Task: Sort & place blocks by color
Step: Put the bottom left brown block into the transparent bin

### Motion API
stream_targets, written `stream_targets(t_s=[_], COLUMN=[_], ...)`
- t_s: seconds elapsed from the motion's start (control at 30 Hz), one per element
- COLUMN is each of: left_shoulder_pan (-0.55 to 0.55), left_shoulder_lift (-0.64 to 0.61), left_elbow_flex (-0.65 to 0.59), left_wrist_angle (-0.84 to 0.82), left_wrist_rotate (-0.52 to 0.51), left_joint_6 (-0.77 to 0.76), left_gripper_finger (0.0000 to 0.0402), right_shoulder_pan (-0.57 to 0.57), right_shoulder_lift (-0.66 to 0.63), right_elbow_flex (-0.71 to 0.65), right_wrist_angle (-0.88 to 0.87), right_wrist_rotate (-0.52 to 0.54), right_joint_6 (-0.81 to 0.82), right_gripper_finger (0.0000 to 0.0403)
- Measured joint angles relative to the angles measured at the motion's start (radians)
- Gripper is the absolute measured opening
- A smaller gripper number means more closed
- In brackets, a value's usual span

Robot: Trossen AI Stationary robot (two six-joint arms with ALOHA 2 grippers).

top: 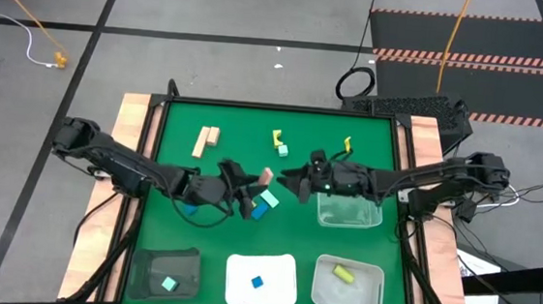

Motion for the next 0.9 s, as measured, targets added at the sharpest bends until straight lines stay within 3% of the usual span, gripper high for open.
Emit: stream_targets(t_s=[0.2,0.3,0.53,0.9], left_shoulder_pan=[0.054,0.072,0.076,0.076], left_shoulder_lift=[0.000,0.000,0.000,0.000], left_elbow_flex=[0.115,0.124,0.125,0.125], left_wrist_angle=[-0.328,-0.397,-0.369,-0.347], left_wrist_rotate=[-0.012,-0.011,0.011,0.020], left_joint_6=[0.060,0.027,0.022,-0.019], left_gripper_finger=[0.0130,0.0130,0.0130,0.0130], right_shoulder_pan=[-0.013,-0.013,-0.013,-0.026], right_shoulder_lift=[0.032,0.031,0.048,0.132], right_elbow_flex=[0.000,0.000,0.000,0.006], right_wrist_angle=[0.019,0.022,0.040,0.156], right_wrist_rotate=[0.002,0.019,0.081,0.082], right_joint_6=[0.042,0.049,0.122,0.171], right_gripper_finger=[0.0238,0.0238,0.0238,0.0238])
